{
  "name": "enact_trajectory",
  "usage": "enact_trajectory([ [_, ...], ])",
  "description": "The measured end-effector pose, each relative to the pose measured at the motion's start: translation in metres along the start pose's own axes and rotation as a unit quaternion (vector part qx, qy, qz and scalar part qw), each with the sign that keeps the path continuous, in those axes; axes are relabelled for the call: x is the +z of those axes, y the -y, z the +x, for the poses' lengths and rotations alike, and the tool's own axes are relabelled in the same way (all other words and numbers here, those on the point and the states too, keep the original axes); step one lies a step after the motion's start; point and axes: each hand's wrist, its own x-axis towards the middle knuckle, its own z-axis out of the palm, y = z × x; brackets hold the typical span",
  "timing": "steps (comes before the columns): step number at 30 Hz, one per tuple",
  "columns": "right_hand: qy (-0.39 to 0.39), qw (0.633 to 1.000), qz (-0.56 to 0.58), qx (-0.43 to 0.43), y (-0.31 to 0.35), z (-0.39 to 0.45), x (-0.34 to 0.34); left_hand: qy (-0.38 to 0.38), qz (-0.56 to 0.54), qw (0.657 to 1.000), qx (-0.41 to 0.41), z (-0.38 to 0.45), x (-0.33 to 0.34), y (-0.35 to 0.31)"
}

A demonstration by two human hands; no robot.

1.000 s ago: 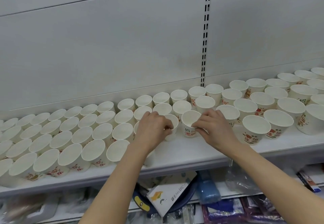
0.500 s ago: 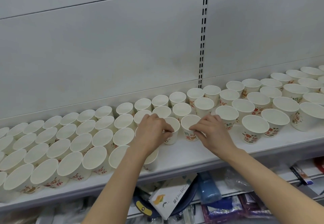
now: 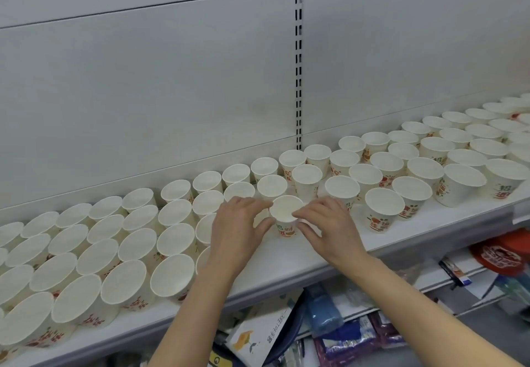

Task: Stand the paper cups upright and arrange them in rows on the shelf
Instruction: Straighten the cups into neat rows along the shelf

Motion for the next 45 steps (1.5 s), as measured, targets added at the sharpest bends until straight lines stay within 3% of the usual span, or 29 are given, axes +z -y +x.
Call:
enact_trajectory([
  [6, -0.052, 0.996, -0.057, 0.042, -0.034, -0.033, -0.05, 0.039, -0.058, 0.997, 0.032, 0.026, 0.029, -0.062],
  [11, -0.08, 0.99, -0.083, 0.085, -0.081, -0.05, -0.095, 0.068, -0.029, 0.994, 0.075, 0.065, 0.064, -0.116],
  [17, -0.008, 0.998, -0.055, 0.03, -0.121, -0.049, -0.114, 0.071, 0.014, 0.997, 0.032, 0.072, 0.083, -0.134],
  [22, 0.017, 1.0, -0.018, 0.003, -0.132, -0.044, -0.107, -0.004, -0.04, 0.998, -0.055, 0.042, 0.055, -0.129],
  [27, 0.002, 0.998, 0.059, -0.009, -0.117, -0.041, -0.106, -0.038, -0.107, 0.986, -0.122, -0.008, 0.022, -0.115],
  [34, 0.009, 0.984, 0.176, -0.015, -0.059, -0.037, -0.079, -0.056, -0.081, 0.974, -0.206, -0.067, -0.017, -0.075],
  [40, 0.007, 0.984, 0.174, -0.036, -0.023, -0.027, -0.041, -0.003, 0.014, 0.979, -0.205, -0.072, -0.023, -0.058],
  [45, 0.022, 0.987, 0.134, -0.086, -0.018, -0.028, -0.025, -0.022, 0.047, 0.983, -0.177, -0.077, -0.014, -0.05],
])
